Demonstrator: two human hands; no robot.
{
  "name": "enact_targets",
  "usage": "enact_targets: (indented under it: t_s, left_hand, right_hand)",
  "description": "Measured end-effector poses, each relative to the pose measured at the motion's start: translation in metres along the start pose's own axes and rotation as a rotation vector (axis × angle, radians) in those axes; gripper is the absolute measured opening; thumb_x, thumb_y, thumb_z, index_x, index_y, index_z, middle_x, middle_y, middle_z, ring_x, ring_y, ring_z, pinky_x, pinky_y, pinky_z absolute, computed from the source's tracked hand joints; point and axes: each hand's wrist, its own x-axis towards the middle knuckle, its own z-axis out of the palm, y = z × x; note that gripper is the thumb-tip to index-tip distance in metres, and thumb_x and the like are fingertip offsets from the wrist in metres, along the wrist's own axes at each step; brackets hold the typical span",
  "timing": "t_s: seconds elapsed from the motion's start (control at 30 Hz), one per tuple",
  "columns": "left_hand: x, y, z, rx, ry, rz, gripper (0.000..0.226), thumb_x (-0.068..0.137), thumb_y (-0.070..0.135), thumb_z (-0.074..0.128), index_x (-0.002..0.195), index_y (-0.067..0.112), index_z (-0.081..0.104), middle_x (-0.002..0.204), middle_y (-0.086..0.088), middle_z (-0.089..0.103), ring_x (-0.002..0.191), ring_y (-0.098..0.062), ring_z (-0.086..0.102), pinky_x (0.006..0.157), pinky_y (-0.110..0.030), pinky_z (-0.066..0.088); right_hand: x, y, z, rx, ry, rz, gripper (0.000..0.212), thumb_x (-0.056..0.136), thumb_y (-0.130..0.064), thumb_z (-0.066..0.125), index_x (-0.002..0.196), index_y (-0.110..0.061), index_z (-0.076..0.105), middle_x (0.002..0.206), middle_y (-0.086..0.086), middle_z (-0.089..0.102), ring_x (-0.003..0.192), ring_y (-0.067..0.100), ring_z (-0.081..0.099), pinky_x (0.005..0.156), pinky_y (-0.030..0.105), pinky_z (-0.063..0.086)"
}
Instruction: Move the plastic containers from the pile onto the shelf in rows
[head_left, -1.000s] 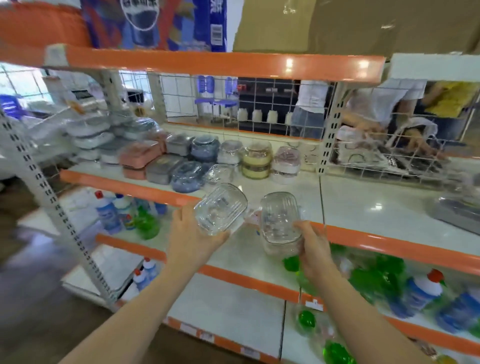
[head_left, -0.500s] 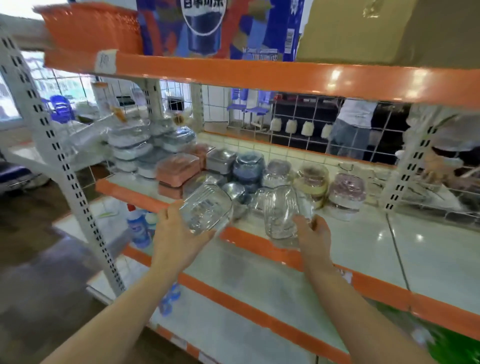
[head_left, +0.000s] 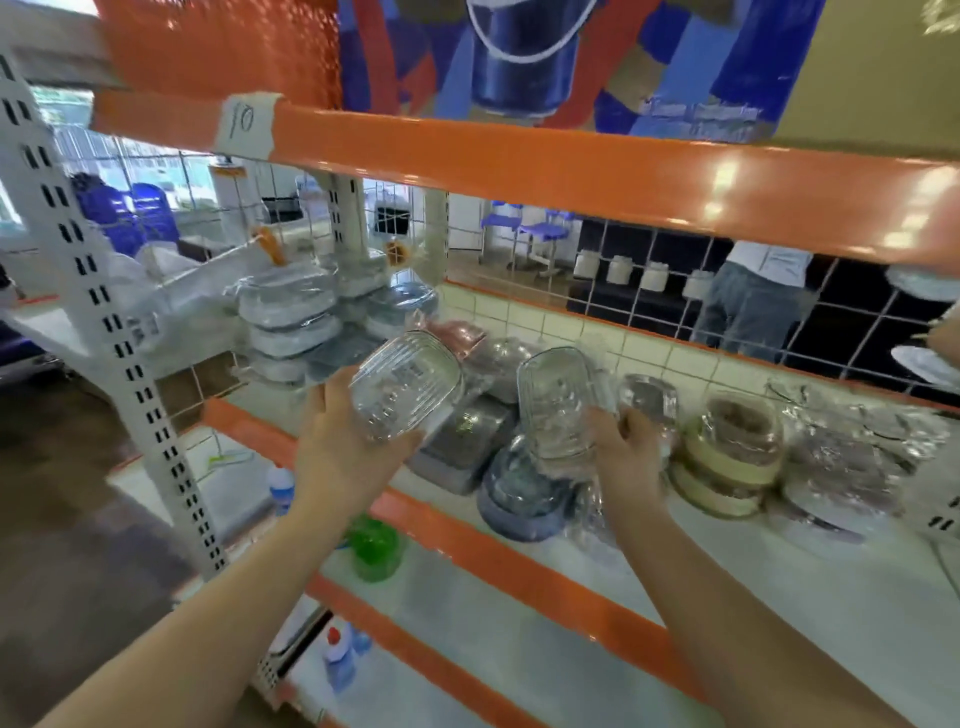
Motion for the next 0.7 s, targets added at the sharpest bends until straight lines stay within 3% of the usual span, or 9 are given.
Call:
enact_targets:
  t_s: [0.13,0.23,0.33,0.43,0.6,0.7]
  left_hand:
    - [0.039,-0.024,-0.01,0.014,0.011,0.045,0.088,0.066,0.024,0.084,0.139,0.007,0.036,0.133,-0.013,0.041,0.124,-0.033,0.042,0.098,-0.04,0.036]
    - [0.073,-0.045,-0.022,0.005,-0.011,0.069,0.093,0.064,0.033,0.083,0.14,0.005,0.036,0.135,-0.015,0.039,0.127,-0.034,0.04,0.103,-0.043,0.036]
    - [0.106,-0.065,-0.039,-0.021,-0.021,0.098,0.096,0.066,0.037,0.082,0.143,0.01,0.032,0.139,-0.011,0.035,0.129,-0.031,0.036,0.102,-0.041,0.035]
    - [0.136,-0.087,-0.056,-0.043,-0.039,0.11,0.091,0.071,0.029,0.081,0.145,0.014,0.03,0.141,-0.008,0.032,0.129,-0.028,0.036,0.098,-0.036,0.035]
    - [0.171,-0.121,-0.075,0.02,-0.105,0.164,0.087,0.073,0.041,0.076,0.145,0.022,0.03,0.142,-0.003,0.033,0.119,-0.033,0.049,0.09,-0.041,0.04]
    - [0.176,-0.129,-0.077,-0.058,-0.073,0.267,0.083,0.065,0.056,0.066,0.136,0.019,0.046,0.129,-0.008,0.046,0.116,-0.032,0.048,0.091,-0.042,0.044]
  right_hand:
    - [0.009,-0.008,0.05,0.027,-0.02,-0.025,0.012,0.091,-0.022,0.057,0.082,-0.017,0.051,0.074,-0.001,0.045,0.066,0.012,0.044,0.059,0.023,0.039]
    - [0.015,-0.01,0.092,0.062,-0.006,-0.044,0.019,0.089,-0.024,0.06,0.102,-0.009,0.059,0.084,0.005,0.052,0.078,0.016,0.051,0.071,0.032,0.047]
    - [0.018,-0.014,0.134,0.132,0.037,-0.029,0.022,0.091,-0.022,0.059,0.11,-0.01,0.057,0.089,-0.002,0.058,0.081,0.012,0.055,0.064,0.015,0.049]
    - [0.017,-0.015,0.172,0.157,0.096,-0.02,0.004,0.093,-0.02,0.057,0.096,-0.017,0.058,0.081,-0.005,0.057,0.077,0.014,0.055,0.064,0.02,0.045]
    - [0.017,-0.023,0.216,0.155,0.226,-0.029,0.027,0.093,-0.023,0.056,0.069,-0.021,0.044,0.066,-0.002,0.041,0.069,0.018,0.04,0.064,0.029,0.035]
    - [0.015,-0.027,0.225,0.183,0.283,-0.047,0.016,0.091,-0.024,0.058,0.076,-0.029,0.054,0.076,-0.006,0.059,0.079,0.02,0.057,0.074,0.033,0.048]
